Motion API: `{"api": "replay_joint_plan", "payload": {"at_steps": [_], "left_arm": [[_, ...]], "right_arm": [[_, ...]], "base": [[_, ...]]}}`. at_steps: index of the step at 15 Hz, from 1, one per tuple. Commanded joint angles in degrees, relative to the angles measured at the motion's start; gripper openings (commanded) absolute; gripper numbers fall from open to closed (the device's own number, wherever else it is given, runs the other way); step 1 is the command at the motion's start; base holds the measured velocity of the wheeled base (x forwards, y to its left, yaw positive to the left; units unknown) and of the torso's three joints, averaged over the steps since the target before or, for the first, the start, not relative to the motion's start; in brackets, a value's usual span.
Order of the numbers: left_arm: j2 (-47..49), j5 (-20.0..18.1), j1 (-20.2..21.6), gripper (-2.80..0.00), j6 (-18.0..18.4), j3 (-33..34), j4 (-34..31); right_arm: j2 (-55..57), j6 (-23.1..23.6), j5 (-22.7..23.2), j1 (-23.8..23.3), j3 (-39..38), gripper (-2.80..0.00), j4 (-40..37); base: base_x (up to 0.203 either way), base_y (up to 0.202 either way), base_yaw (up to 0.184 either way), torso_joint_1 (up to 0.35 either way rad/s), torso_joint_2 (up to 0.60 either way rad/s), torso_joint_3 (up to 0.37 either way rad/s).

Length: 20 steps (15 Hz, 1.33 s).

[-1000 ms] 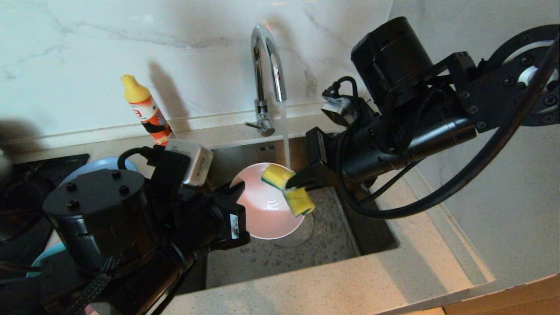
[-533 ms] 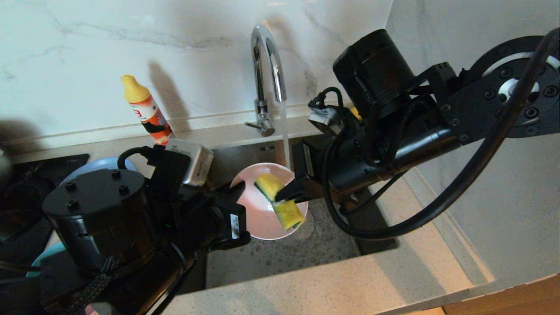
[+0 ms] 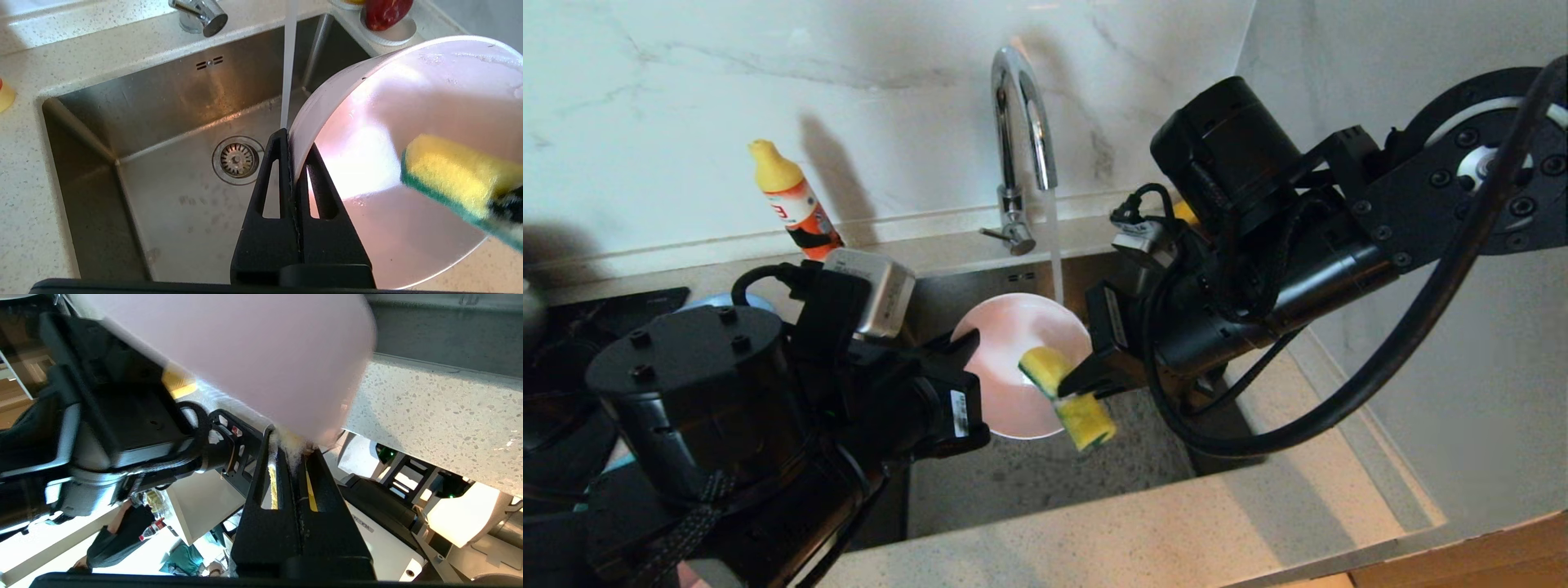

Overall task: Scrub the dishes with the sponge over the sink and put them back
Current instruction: Wipe the bowl

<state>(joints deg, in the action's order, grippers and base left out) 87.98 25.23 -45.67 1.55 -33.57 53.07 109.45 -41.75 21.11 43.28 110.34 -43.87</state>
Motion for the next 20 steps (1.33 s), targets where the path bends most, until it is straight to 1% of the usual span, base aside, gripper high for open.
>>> {"api": "replay_joint_plan", "payload": {"at_steps": [1,8,16,18,20], "left_arm": [[-0.8,0.2,0.1,-2.80,-0.1,-0.1,0.3],[-1.7,0.3,0.1,-2.80,-0.1,1.0,0.3],[-0.6,0.3,0.1,-2.80,-0.3,1.8,0.3],[0.8,0.7,0.6,-2.80,-0.7,1.3,0.3],[2.3,1.5,2.0,-2.80,-1.6,-0.2,-0.3]], "right_arm": [[0.4,-0.3,0.2,0.0,0.0,-2.80,-0.2],[-0.8,-0.2,0.2,-2.7,0.1,-2.80,-0.2],[-5.3,0.4,0.2,-2.7,0.1,-2.80,0.2],[-7.0,0.6,0.3,-2.2,0.1,-2.80,0.1],[-8.7,0.8,0.4,-1.9,0.1,-2.80,0.0]], "base": [[0.000,0.000,0.000,0.000,0.00,0.000],[0.000,0.000,0.000,0.000,0.00,0.000],[0.000,0.000,0.000,0.000,0.00,0.000],[0.000,0.000,0.000,0.000,0.00,0.000],[0.000,0.000,0.000,0.000,0.00,0.000]]}}
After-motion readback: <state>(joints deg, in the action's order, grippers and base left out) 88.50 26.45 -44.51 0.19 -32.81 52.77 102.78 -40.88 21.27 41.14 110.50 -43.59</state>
